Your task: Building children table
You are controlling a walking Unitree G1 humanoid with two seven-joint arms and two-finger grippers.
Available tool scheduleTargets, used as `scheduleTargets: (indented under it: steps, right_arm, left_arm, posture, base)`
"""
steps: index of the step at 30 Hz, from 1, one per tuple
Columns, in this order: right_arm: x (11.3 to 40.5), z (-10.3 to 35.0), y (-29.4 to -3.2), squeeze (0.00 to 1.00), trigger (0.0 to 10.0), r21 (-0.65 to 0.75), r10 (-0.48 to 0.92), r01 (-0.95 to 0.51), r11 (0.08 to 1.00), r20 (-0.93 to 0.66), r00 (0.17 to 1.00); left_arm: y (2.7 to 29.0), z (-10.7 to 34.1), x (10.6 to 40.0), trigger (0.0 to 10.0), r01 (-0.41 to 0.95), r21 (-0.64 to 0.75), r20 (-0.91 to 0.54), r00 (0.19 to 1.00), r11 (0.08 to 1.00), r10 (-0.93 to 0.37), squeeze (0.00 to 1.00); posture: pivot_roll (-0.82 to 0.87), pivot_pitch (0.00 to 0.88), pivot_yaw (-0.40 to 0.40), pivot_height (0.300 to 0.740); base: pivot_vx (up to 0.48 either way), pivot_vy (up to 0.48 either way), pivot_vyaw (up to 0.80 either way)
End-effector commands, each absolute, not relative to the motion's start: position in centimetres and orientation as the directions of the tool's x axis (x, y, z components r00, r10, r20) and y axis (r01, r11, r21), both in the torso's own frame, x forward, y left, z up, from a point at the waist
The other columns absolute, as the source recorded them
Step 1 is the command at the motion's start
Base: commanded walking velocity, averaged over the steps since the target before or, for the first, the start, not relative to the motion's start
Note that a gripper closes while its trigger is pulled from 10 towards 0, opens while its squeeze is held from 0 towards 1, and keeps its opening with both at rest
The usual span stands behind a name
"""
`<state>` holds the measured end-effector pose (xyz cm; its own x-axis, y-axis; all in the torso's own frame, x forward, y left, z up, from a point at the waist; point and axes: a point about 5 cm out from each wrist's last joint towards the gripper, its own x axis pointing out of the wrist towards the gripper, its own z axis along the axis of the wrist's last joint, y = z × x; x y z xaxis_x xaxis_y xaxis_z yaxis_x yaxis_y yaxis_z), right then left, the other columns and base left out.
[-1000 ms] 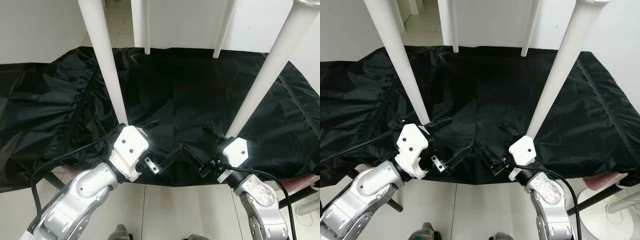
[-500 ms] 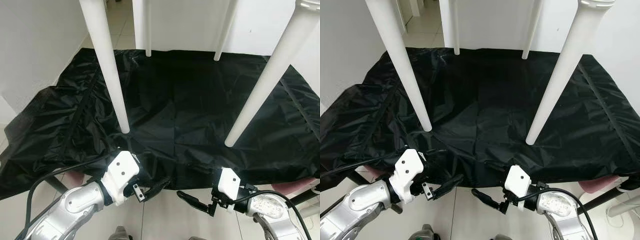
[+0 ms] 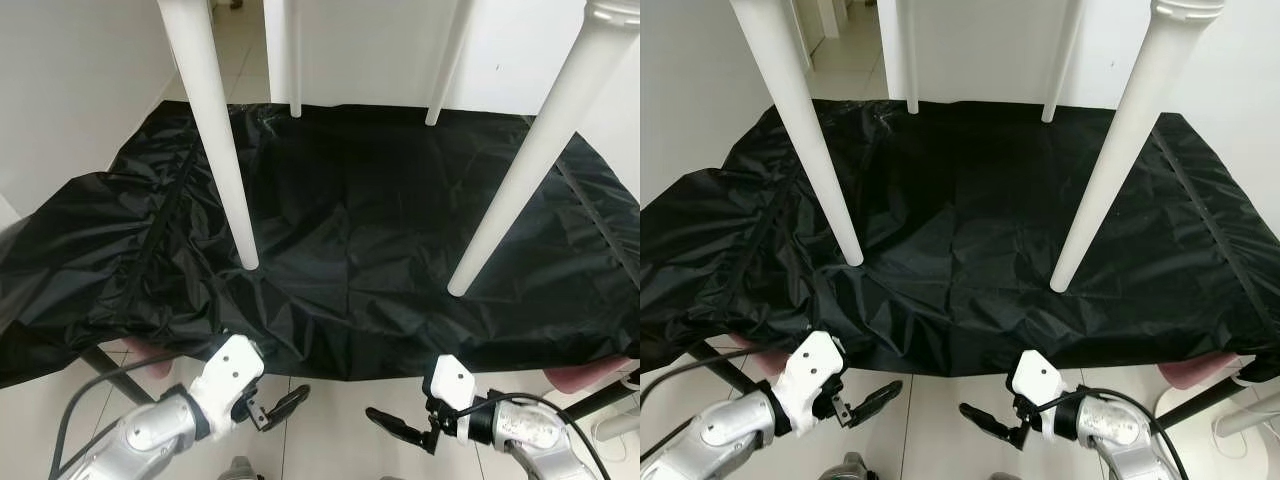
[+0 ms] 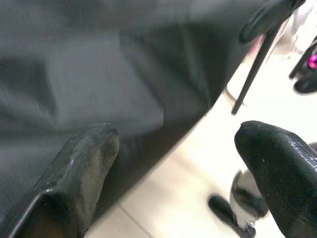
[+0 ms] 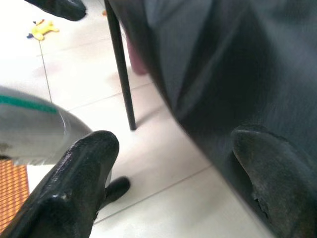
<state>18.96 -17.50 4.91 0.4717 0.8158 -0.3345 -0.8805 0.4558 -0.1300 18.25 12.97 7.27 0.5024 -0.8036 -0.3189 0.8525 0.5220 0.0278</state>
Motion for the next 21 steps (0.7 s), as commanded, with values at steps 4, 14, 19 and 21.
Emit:
scheduleTargets:
  steps: [4, 14, 19, 21]
  right_arm:
    - [19.2, 2.7, -18.1, 0.00, 10.0, -0.095, 0.787, -0.881, 0.463, -0.414, 0.458]
    - [20.0, -1.1, -19.3, 0.00, 10.0, -0.038, 0.666, -0.795, 0.605, -0.522, 0.532]
    - [19.8, -3.1, -19.8, 0.00, 10.0, 0.002, 0.583, -0.715, 0.699, -0.580, 0.569]
    - [19.6, -3.6, -19.8, 0.00, 10.0, 0.015, 0.563, -0.693, 0.721, -0.595, 0.573]
  left_arm:
    - [13.5, 4.9, 17.6, 10.0, 0.891, -0.042, -0.397, 0.401, 0.453, -0.826, 0.00]
    - [14.5, 0.9, 17.9, 10.0, 0.835, -0.092, -0.485, 0.438, 0.542, -0.757, 0.00]
    - [15.2, -2.1, 17.8, 10.0, 0.764, -0.122, -0.554, 0.477, 0.633, -0.682, 0.00]
    - [15.3, -2.8, 17.8, 10.0, 0.744, -0.129, -0.571, 0.485, 0.656, -0.662, 0.00]
  posture:
    - [0.05, 0.064, 0.004, 0.740]
    - [0.05, 0.057, 0.008, 0.740]
    - [0.05, 0.044, 0.007, 0.740]
    - [0.05, 0.043, 0.007, 0.740]
  base:
    - [0.000, 0.000, 0.00]
    - [0.000, 0.000, 0.00]
    - [0.000, 0.000, 0.00]
    - [0.000, 0.000, 0.00]
